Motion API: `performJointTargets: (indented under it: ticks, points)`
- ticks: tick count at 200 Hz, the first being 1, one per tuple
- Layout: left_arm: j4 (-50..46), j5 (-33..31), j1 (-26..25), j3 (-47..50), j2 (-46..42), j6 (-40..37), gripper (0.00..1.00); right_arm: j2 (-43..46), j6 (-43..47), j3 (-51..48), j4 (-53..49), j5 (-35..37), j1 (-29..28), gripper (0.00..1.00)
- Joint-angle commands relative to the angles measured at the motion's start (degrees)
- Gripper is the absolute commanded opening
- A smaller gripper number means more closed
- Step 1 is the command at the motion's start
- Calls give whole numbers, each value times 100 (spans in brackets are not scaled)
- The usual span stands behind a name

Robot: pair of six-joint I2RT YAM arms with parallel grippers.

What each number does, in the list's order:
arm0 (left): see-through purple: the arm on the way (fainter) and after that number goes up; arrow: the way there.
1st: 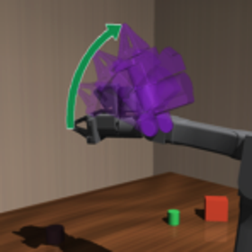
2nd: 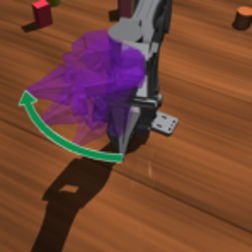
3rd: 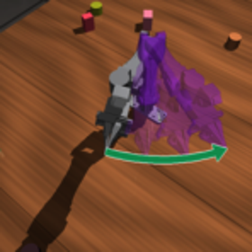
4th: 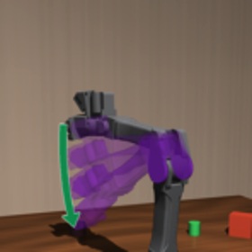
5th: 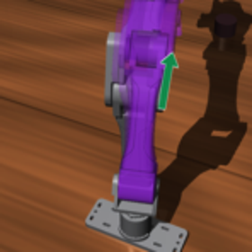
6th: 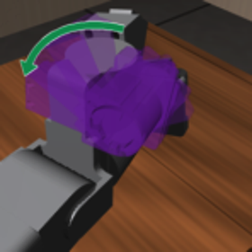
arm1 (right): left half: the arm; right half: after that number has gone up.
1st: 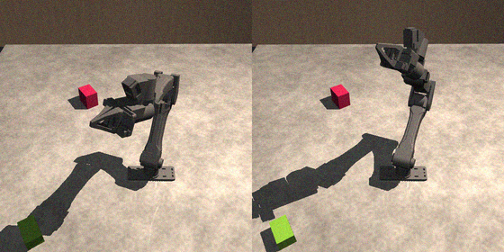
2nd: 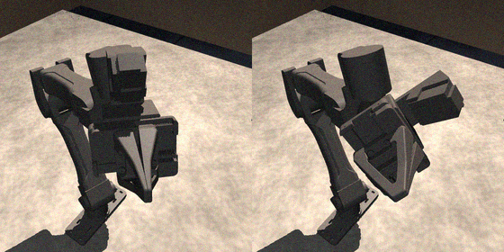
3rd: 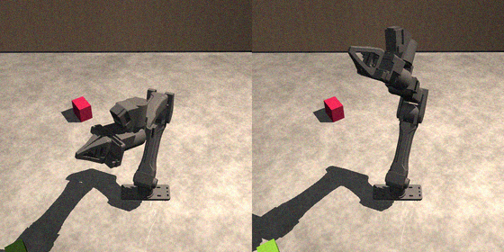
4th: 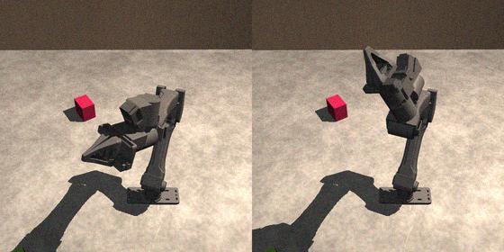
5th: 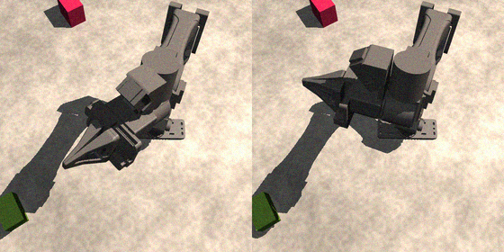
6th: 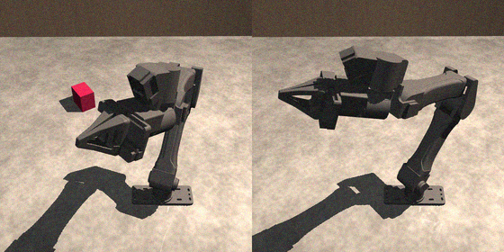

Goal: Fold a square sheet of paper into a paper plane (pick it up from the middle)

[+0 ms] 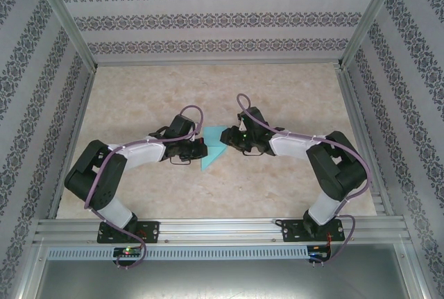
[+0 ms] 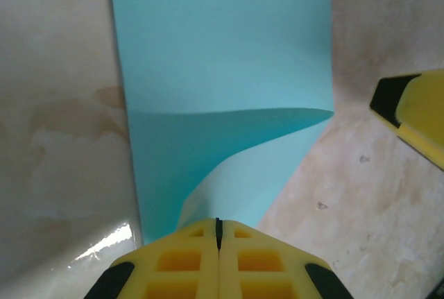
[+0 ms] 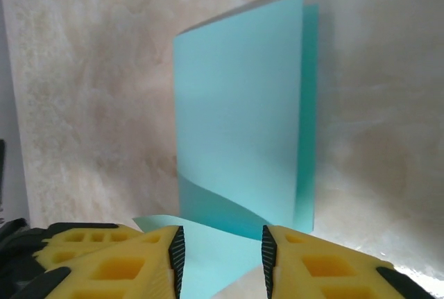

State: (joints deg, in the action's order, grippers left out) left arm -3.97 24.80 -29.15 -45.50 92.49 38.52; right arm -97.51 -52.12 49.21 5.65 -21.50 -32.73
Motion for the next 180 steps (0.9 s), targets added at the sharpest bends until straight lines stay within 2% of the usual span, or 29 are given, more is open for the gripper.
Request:
performJointTargets:
  ticks: [1,51,87,126,157,180]
  points:
    - [171,-247,5,-58,7,101,7,-233,172,59,-161,-254,56,39]
    - [-18,-372,5,-133,5,97,7,-501,212,150,59,-726,74,40]
    - [-71,-547,5,-102,-70,74,8,-842,257,362,628,-1509,47,37]
    - [-183,-675,4,-255,78,38,9,-927,404,409,742,-1725,132,32]
    - [-376,-752,1,-503,155,-52,10,-1012,420,443,737,-1804,236,24]
    - [-467,-764,10,-640,140,-89,12,-1015,240,393,921,-1807,301,13]
